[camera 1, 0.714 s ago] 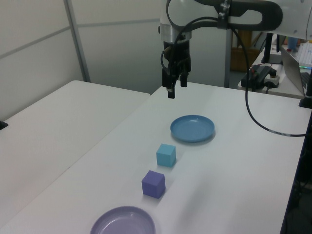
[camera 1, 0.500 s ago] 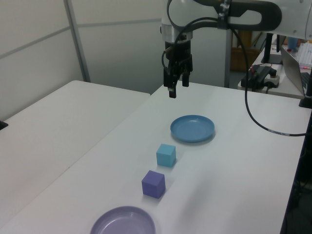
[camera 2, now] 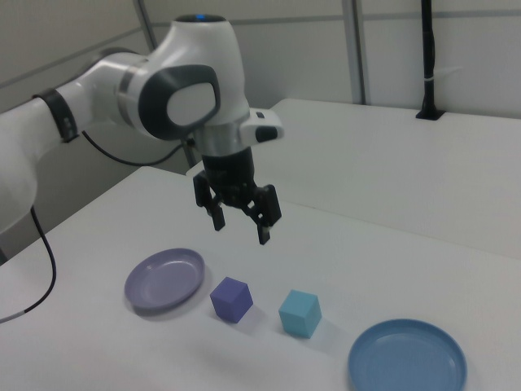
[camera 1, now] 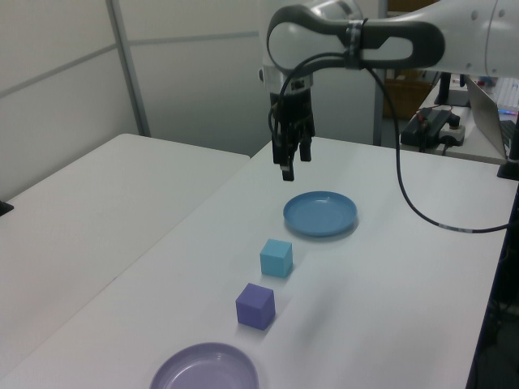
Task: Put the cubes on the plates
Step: 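Move the open gripper toward the cyan cube, then lower the gripper onto the cyan cube and close on it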
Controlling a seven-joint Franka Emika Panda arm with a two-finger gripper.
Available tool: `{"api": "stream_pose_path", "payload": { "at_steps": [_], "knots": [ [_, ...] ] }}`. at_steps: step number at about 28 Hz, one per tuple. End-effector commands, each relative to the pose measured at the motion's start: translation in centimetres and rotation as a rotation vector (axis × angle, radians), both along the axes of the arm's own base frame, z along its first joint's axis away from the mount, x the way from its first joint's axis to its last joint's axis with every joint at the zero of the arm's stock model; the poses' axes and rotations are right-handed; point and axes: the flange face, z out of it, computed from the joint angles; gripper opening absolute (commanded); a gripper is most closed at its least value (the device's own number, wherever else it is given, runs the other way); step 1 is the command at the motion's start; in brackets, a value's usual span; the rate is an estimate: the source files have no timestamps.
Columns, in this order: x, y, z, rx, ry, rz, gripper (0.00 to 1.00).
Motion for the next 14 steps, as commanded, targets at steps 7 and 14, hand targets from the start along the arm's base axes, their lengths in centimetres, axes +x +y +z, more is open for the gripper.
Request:
{"api": "stream_pose_path", "payload": {
  "at_steps": [7,14],
  "knots": [
    [1.1,-2.7,-3.7,-0.136,0.029,0.037,1.00],
    [3.1,-3.3,-6.8,-0.131,0.013,0.029,1.00]
  ]
}}
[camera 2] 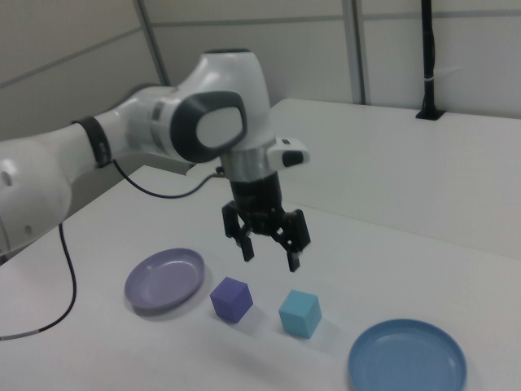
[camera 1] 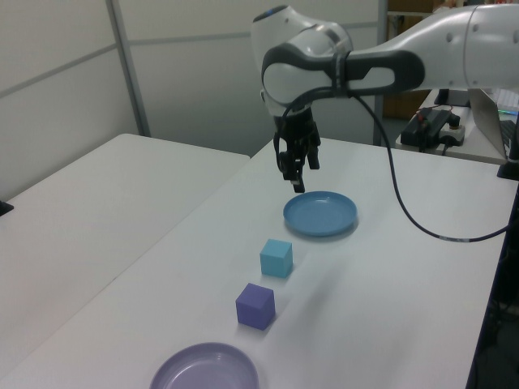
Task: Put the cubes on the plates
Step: 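Lower the gripper onto the cyan cube and close on it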
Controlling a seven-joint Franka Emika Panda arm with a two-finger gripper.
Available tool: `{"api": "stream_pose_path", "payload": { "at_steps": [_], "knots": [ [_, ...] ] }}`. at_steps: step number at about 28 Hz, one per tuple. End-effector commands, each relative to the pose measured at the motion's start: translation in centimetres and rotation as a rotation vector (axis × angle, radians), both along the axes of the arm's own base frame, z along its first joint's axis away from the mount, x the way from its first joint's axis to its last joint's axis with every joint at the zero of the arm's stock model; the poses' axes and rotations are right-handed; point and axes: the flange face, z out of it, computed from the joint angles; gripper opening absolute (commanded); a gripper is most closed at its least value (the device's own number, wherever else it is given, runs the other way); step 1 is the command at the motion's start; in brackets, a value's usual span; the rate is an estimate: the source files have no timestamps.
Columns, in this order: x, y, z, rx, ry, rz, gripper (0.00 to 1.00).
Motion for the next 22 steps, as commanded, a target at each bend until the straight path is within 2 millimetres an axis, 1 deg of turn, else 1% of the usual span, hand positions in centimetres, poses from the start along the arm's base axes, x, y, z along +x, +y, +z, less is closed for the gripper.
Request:
{"api": "stream_pose_path", "payload": {
  "at_steps": [1,2,4,6,7,8,11,12,13,16,17,19,21,22],
  "knots": [
    [1.6,-0.8,-1.9,-0.002,-0.058,0.019,1.00],
    [2.0,-1.0,-2.5,0.001,-0.079,0.014,1.00],
    [2.4,-0.3,-4.6,0.005,-0.059,0.022,1.00],
    [2.8,0.2,-6.1,0.005,-0.058,0.030,1.00],
    [3.1,0.4,-7.5,0.007,-0.066,0.030,1.00],
    [3.1,0.5,-8.4,0.006,-0.068,0.023,1.00],
    [3.1,1.7,-10.4,0.004,-0.087,-0.001,1.00],
    [2.8,2.5,-11.7,0.003,-0.089,-0.011,1.00],
    [2.6,3.0,-12.4,0.003,-0.086,-0.008,1.00],
    [2.1,4.3,-14.0,0.005,-0.082,0.009,1.00],
    [1.8,5.3,-14.9,0.006,-0.075,0.020,1.00],
    [1.7,6.3,-15.4,0.005,-0.079,0.012,1.00],
    [1.7,6.6,-15.5,0.004,-0.089,-0.007,1.00],
    [1.7,6.7,-15.9,0.001,-0.095,-0.024,1.00]
  ]
}}
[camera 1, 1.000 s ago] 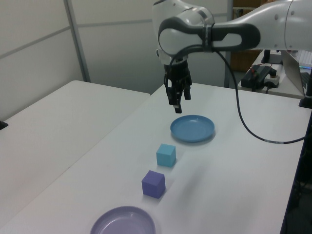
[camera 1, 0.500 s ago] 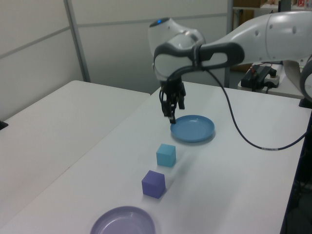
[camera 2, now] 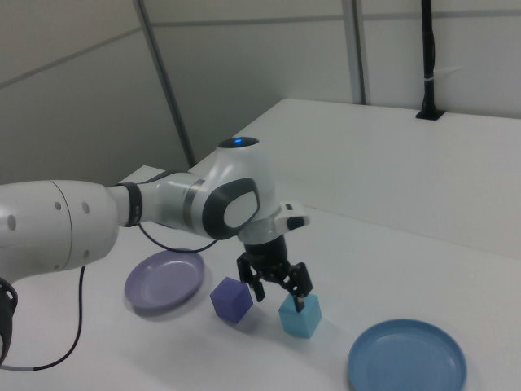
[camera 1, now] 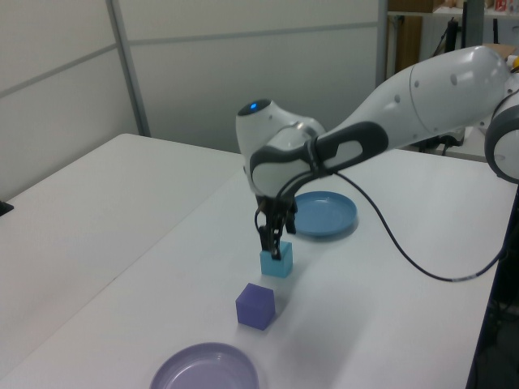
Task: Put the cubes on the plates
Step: 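Lower the gripper onto the cyan cube and close on it, then lift the cyan cube and carry it toward the light-blue plate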
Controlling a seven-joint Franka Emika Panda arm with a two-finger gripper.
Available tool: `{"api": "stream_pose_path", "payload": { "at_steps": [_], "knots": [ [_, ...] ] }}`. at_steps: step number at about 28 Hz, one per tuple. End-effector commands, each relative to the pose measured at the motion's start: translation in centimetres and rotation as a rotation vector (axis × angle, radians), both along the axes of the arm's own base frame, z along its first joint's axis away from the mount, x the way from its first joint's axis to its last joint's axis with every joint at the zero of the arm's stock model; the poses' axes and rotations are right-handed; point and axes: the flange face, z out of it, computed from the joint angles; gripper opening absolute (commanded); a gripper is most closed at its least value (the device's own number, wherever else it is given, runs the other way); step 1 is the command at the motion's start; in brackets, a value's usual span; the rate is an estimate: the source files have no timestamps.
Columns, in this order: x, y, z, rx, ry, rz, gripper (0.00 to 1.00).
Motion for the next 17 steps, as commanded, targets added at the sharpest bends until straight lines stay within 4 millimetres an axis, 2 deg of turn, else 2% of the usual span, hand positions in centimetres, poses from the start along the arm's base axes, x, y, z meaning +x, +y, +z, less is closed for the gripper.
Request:
{"api": "stream_pose_path", "payload": {
  "at_steps": [1,17],
  "knots": [
    [-0.8,0.9,-0.4,0.002,-0.038,-0.052,1.00],
    [0.5,-1.1,0.2,-0.014,-0.120,-0.142,1.00]
  ]
}}
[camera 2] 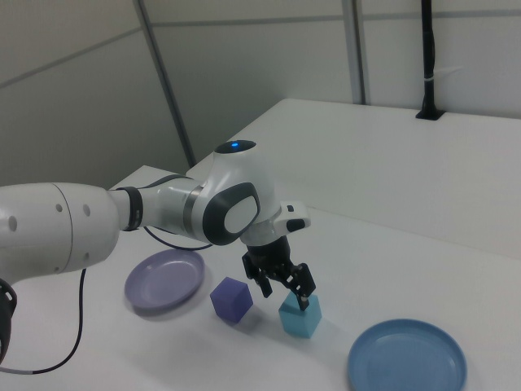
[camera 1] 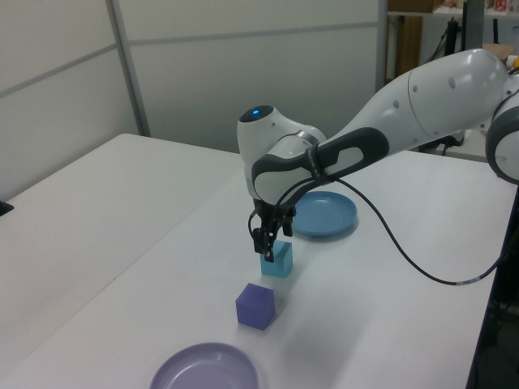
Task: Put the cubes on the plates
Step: 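Lift the cyan cube and carry it toward the light-blue plate, then lower the cyan cube onto the light-blue plate and open the gripper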
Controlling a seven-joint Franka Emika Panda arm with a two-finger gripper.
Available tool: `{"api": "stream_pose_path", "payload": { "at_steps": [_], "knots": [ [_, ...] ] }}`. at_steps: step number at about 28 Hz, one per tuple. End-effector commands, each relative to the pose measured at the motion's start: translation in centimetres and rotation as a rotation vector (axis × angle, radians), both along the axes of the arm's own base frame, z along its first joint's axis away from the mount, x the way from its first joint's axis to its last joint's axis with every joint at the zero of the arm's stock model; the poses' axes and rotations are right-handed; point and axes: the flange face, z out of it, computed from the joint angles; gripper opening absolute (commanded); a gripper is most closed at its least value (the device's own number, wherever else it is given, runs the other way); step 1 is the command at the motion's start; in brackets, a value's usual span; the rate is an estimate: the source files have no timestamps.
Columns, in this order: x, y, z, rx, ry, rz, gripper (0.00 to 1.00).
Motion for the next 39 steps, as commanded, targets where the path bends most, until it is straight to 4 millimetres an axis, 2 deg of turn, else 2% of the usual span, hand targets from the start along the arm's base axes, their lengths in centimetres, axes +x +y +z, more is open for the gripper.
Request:
{"api": "stream_pose_path", "payload": {
  "at_steps": [1,17,18,20,23,24,26,28,32,34,39],
  "knots": [
    [0.2,-0.7,0.3,-0.015,-0.053,-0.054,1.00],
    [1.3,-1.4,-3.8,-0.054,-0.033,-0.056,0.98],
    [1.3,-1.5,-3.8,-0.054,-0.035,-0.059,0.88],
    [1.3,-1.6,-3.9,-0.054,-0.034,-0.065,0.80],
    [1.3,-1.6,-3.9,-0.054,-0.035,-0.065,0.62],
    [1.3,-1.6,-3.9,-0.054,-0.034,-0.065,0.52],
    [1.3,-1.6,-3.9,-0.054,-0.034,-0.065,0.47],
    [1.3,-1.6,-3.7,-0.049,-0.037,-0.080,0.47],
    [2.1,-2.7,-1.1,-0.040,-0.092,-0.209,0.47],
    [2.0,-4.4,0.9,-0.038,-0.118,-0.244,0.47],
    [1.7,-8.5,3.2,-0.041,-0.154,-0.306,0.47]
  ]
}}
